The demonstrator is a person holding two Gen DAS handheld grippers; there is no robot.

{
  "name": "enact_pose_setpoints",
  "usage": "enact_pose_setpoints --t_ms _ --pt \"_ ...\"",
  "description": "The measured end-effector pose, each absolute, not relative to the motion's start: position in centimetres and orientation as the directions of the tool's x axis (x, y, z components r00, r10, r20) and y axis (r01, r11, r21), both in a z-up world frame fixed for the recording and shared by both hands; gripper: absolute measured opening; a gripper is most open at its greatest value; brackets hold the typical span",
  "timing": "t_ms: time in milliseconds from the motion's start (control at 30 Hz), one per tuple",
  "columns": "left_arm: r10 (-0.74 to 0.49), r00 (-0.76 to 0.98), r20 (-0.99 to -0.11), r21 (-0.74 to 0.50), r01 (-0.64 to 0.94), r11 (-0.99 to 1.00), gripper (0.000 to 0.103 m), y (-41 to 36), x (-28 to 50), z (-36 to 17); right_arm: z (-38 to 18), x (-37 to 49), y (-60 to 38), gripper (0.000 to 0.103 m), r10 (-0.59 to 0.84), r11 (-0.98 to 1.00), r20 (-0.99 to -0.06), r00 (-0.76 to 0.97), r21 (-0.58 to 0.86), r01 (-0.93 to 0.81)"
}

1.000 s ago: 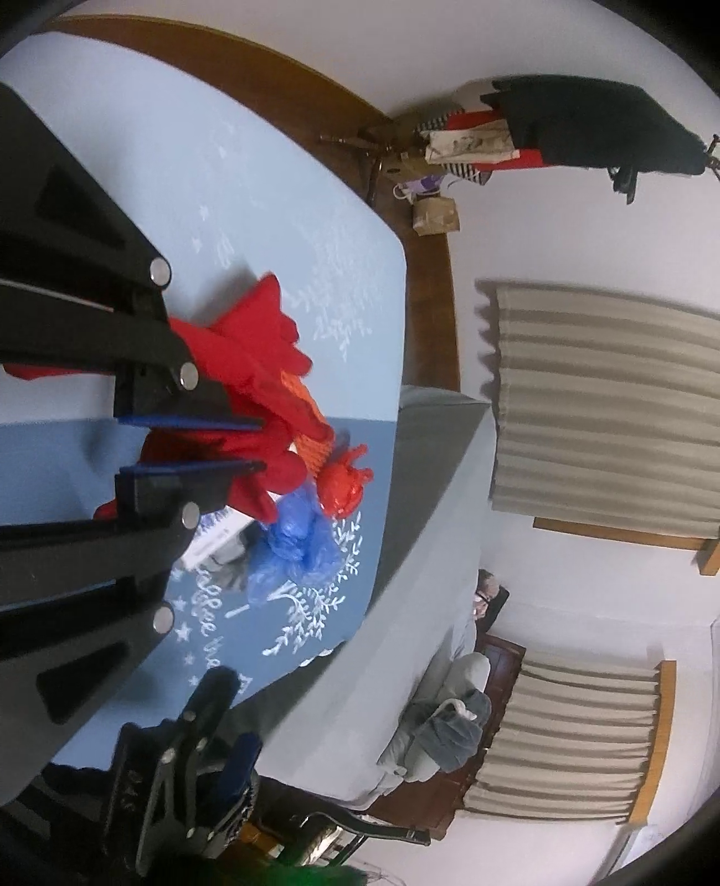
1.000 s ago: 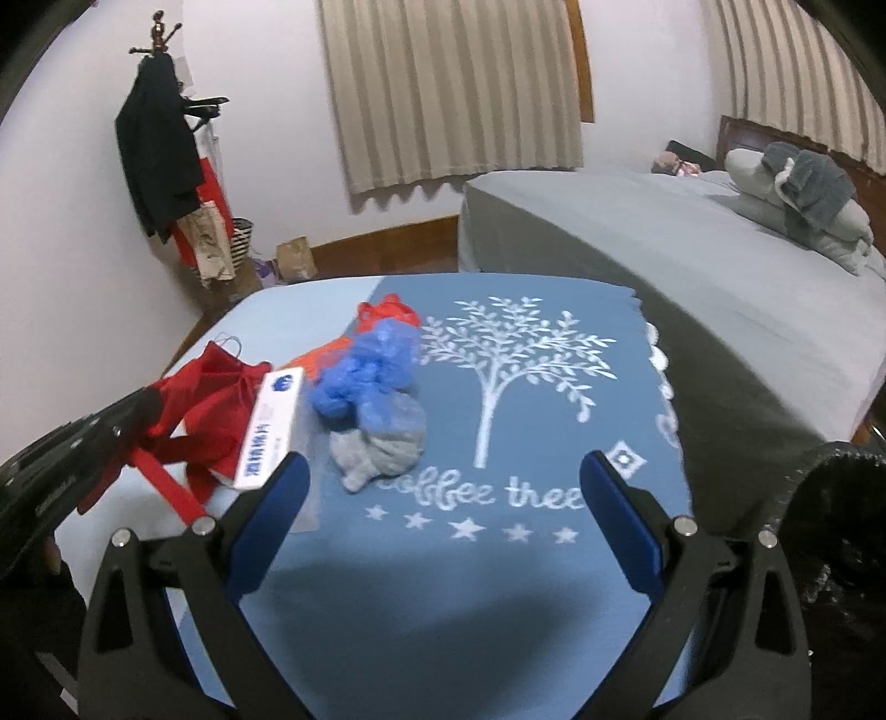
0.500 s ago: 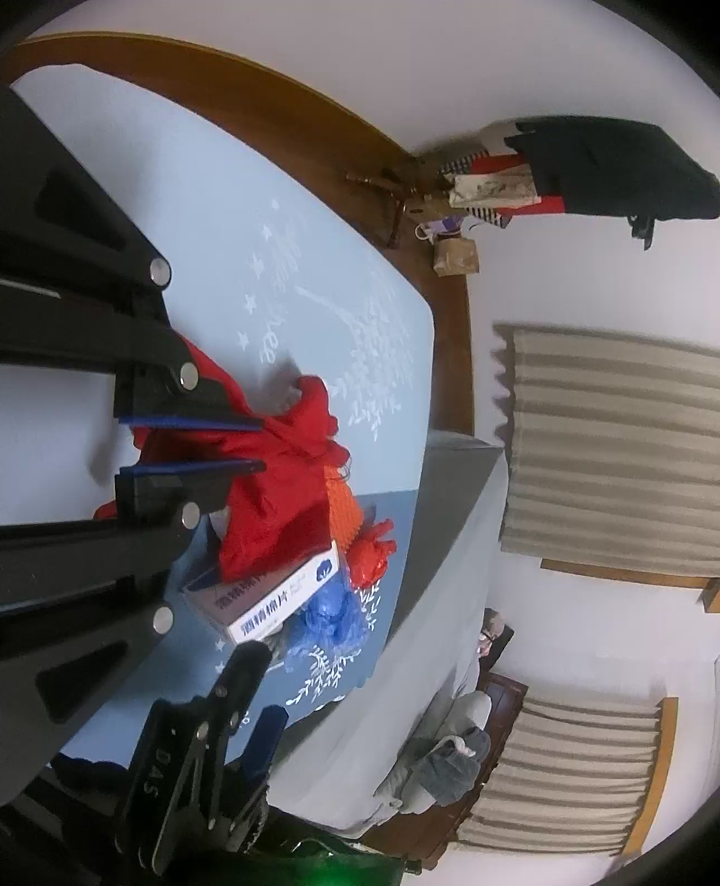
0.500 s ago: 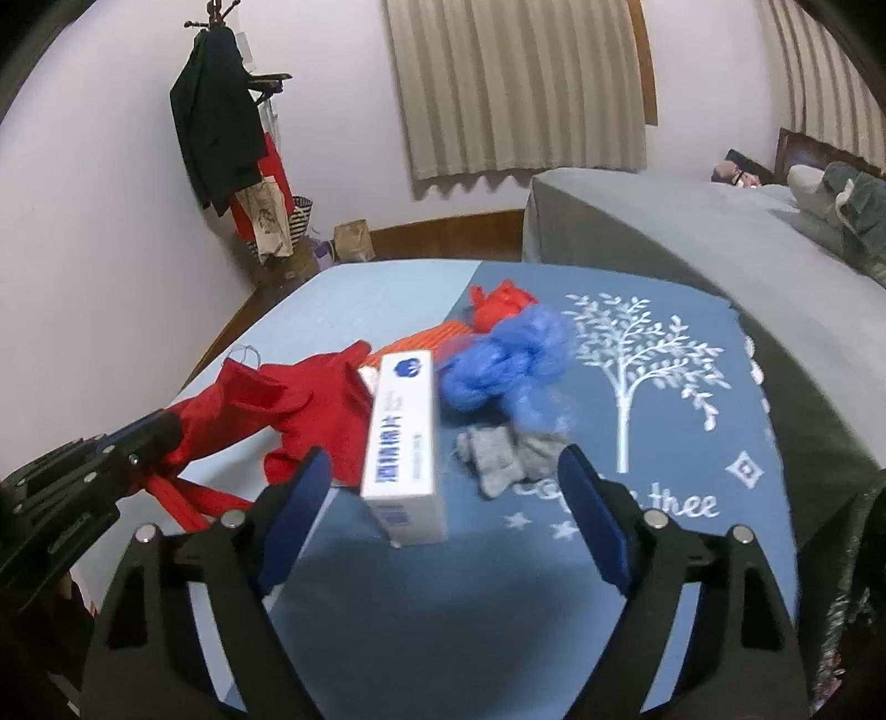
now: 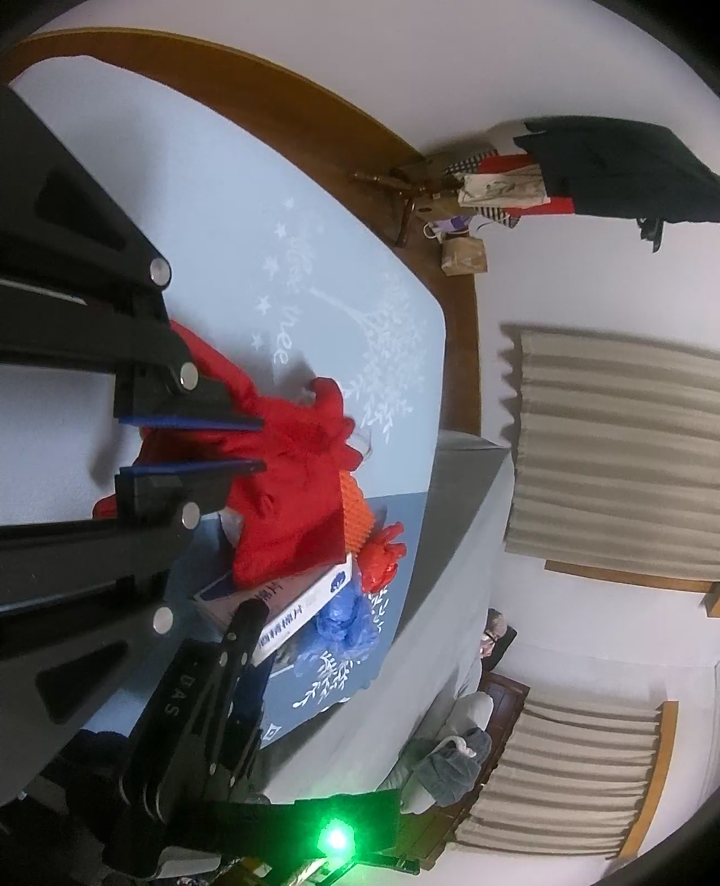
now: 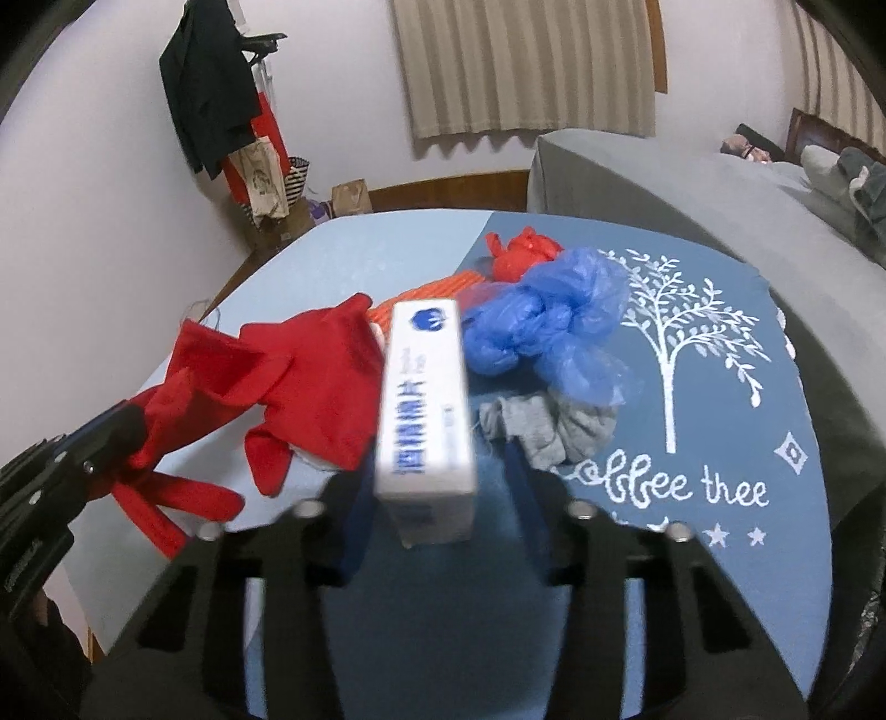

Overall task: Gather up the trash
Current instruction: 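Grasp the red glove with the left tool while the right tool grasps the white box, then carry the red glove and white box over the bin and open both tools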

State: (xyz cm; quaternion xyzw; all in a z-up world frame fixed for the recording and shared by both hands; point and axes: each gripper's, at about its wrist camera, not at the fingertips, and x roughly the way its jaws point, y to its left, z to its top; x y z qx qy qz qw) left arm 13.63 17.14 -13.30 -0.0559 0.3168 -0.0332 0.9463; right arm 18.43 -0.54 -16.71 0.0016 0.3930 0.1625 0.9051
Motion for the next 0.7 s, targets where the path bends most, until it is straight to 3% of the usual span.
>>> enact_pose_setpoints --t_ms 700 --pt "-0.189 0.806 -0.560 -0.150 0.125 0.981 0.010 12.7 13.3 -11.2 -12.7 13.0 -6.5 0.030 0.248 0.966 -0.666 0.703 0.118 -0.229"
